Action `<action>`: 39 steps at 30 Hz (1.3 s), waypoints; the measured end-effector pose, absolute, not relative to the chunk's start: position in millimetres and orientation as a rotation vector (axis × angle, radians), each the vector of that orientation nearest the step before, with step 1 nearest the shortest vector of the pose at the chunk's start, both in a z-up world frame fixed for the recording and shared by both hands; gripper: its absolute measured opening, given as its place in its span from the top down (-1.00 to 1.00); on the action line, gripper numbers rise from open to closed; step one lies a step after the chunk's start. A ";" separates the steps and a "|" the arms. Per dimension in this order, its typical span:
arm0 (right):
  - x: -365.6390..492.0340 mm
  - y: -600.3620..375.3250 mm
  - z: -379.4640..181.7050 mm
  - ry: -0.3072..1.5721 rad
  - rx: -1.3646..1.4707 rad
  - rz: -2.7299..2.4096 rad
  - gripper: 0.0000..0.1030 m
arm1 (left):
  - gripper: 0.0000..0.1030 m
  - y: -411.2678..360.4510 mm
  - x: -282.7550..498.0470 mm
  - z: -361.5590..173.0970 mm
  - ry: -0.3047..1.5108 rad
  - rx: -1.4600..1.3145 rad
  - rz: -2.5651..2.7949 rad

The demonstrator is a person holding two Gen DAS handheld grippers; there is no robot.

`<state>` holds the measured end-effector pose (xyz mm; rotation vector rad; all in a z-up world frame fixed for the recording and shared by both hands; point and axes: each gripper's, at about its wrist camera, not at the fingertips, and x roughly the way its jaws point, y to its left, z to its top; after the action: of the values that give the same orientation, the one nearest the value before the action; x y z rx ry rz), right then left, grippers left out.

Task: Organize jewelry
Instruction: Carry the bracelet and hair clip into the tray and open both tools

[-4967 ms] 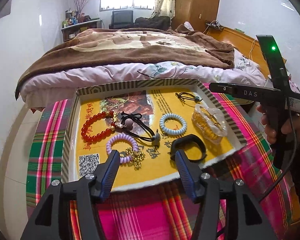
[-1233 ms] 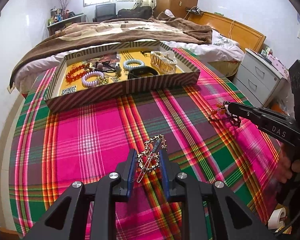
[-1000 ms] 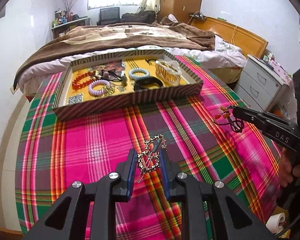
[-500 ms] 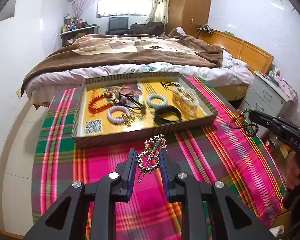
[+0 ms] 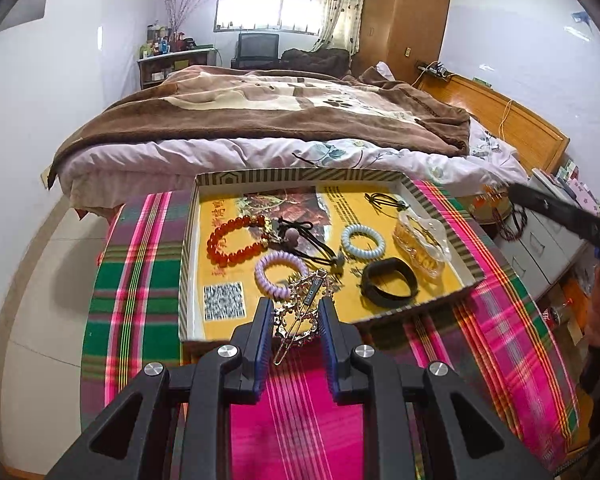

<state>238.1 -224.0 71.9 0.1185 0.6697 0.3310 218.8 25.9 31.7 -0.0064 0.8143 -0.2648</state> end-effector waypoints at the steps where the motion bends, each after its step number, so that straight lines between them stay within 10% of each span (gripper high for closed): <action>1: 244.1 -221.8 70.9 0.673 0.114 0.331 0.94 | 0.55 25.9 222.6 30.1 0.818 -0.006 -0.264; 39: 406.5 -130.4 -14.9 0.942 -0.007 0.261 0.94 | 0.55 54.1 282.5 -32.3 0.926 -0.030 -0.159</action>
<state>406.5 -130.4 -14.9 -0.0074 0.9421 0.2612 282.5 54.1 -32.3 -0.0304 0.9265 -0.1588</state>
